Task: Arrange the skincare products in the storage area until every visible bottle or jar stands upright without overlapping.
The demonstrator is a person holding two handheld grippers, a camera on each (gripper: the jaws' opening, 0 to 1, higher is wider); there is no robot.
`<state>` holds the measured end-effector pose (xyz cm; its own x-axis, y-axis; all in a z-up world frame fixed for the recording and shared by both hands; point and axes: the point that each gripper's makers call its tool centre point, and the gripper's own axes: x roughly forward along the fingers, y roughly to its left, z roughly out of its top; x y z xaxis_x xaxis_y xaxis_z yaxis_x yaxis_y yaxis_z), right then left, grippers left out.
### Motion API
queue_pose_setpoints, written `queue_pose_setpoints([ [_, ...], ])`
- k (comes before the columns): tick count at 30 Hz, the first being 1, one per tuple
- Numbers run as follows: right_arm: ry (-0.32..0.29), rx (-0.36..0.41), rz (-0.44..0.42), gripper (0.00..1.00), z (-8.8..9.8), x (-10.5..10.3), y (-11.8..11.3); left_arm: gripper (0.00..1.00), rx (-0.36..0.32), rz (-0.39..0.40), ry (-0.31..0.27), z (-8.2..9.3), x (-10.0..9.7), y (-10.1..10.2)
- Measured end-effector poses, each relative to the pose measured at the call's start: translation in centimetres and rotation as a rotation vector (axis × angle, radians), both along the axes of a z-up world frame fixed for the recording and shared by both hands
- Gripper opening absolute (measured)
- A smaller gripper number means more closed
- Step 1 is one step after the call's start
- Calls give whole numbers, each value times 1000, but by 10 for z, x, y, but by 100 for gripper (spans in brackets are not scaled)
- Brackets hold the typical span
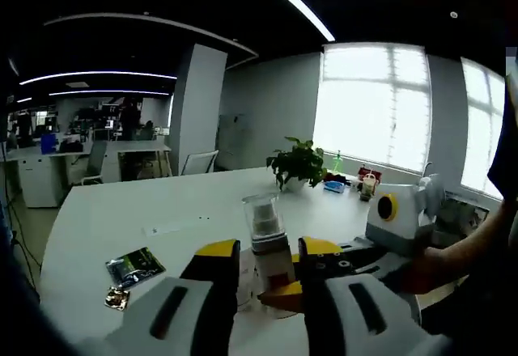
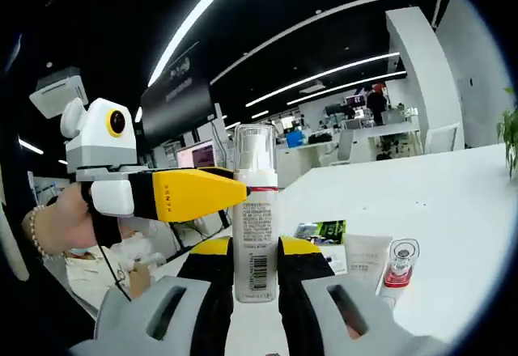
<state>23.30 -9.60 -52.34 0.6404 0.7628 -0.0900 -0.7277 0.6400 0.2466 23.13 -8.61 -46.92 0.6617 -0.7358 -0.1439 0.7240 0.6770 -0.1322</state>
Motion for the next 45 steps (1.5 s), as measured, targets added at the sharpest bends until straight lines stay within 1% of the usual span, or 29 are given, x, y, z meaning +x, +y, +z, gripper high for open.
queue_pose_setpoints([
  [1, -3, 13, 7, 20, 1, 1, -3, 33, -7, -39, 14, -1, -2, 0],
  [2, 3, 38, 59, 20, 3, -3, 0, 35, -1, -67, 31, -3, -3, 2],
  [3, 9, 47, 67, 20, 3, -4, -1, 35, -12, -93, 24, 0, -3, 3],
  [4, 0, 46, 80, 20, 4, -5, -2, 35, -30, -107, 27, 2, -3, 5],
  [5, 3, 57, 133, 20, 6, -11, 2, 35, -17, -143, 39, 1, -4, 8],
  [6, -6, 45, 107, 20, 7, -8, -1, 35, -24, -142, 21, 6, -4, 8],
  [7, -12, 41, 117, 20, 7, -9, 0, 35, -42, -193, 6, 13, -9, 5],
  [8, -18, 49, 162, 20, 9, -14, 3, 34, -59, -228, 38, 13, -12, 5],
  [9, -24, 54, 154, 20, 11, -13, 2, 34, -84, -245, 32, 18, -10, 6],
  [10, -32, 68, 173, 20, 14, -14, 3, 34, -68, -281, 21, 18, -12, 6],
  [11, -34, 89, 213, 20, 17, -19, 7, 35, -53, -300, 16, 18, -12, 7],
  [12, -43, 80, 203, 20, 17, -17, 6, 34, -35, -322, -3, 19, -12, 7],
  [13, -51, 74, 217, 20, 17, -18, 7, 34, -17, -361, 6, 17, -16, 6],
  [14, -63, 71, 251, 20, 18, -22, 9, 34, -26, -369, 8, 19, -16, 6],
  [15, -82, 62, 255, 20, 19, -22, 9, 34, -26, -407, 9, 20, -19, 5],
  [16, -81, 64, 268, 20, 20, -24, 10, 34, -17, -430, 15, 19, -21, 6],
  [17, -89, 72, 307, 19, 22, -28, 12, 34, -2, -439, 3, 20, -20, 6],
  [18, -94, 71, 303, 19, 22, -28, 12, 33, 25, -468, 3, 17, -23, 6],
  [19, -98, 75, 314, 19, 23, -29, 12, 32, 43, -476, 4, 16, -24, 6],
  [20, -108, 84, 343, 19, 26, -33, 14, 32, 60, -490, -6, 15, -25, 6],
  [21, -115, 83, 348, 19, 27, -33, 14, 32, 68, -505, 0, 14, -27, 5],
  [24, -138, 90, 394, 20, 32, -40, 18, 30, 50, -536, 11, 15, -32, 2],
  [28, -160, 75, 447, 20, 34, -48, 22, 30, 73, -552, 6, 11, -35, -1],
  [31, -163, 62, 467, 20, 32, -50, 23, 28, 70, -575, 1, 12, -41, -3],
  [34, -167, 56, 479, 20, 31, -52, 25, 24, 91, -580, -13, 12, -42, -3],
  [38, -164, 50, 487, 20, 29, -53, 26, 22, 110, -587, -8, 10, -43, -3],
  [41, -170, 37, 483, 20, 27, -52, 26, 22, 115, -576, -11, 10, -43, -3],
  [45, -167, 10, 476, 20, 22, -50, 25, 21, 150, -564, -11, 5, -43, -5],
])
